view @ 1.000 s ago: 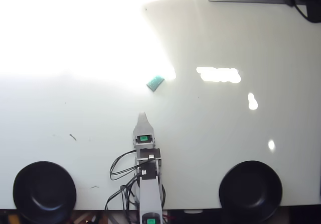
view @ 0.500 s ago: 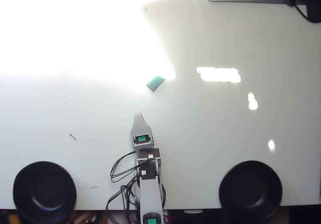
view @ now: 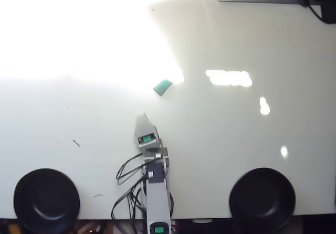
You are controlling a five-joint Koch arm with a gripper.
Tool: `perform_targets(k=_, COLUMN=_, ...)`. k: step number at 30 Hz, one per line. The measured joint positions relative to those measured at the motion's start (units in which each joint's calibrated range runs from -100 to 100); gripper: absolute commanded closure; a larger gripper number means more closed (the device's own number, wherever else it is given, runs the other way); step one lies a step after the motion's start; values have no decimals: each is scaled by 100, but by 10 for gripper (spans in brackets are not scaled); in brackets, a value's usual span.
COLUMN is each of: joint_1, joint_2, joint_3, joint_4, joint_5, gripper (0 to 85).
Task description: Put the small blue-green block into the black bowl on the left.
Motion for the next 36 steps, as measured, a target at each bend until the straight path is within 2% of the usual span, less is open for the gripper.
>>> perform_targets(k=14, joint_1=-269, joint_2=2588, joint_3=2567, joint_4=-847, joint_5=-864, gripper=372)
perform_targets(k=23, joint_1=-713, joint_2=4369, joint_3=3684, joint_4=-1283, joint_5=-1646, gripper=375)
perform_targets(k=29, joint_1=-825, joint_2=5088, joint_3=4035, joint_4=-1275, joint_5=-1900, gripper=376)
perform_targets(k=36, joint_1=-816, joint_2=5619, joint_3=4044, joint_4=-1086, joint_5=-2012, gripper=383)
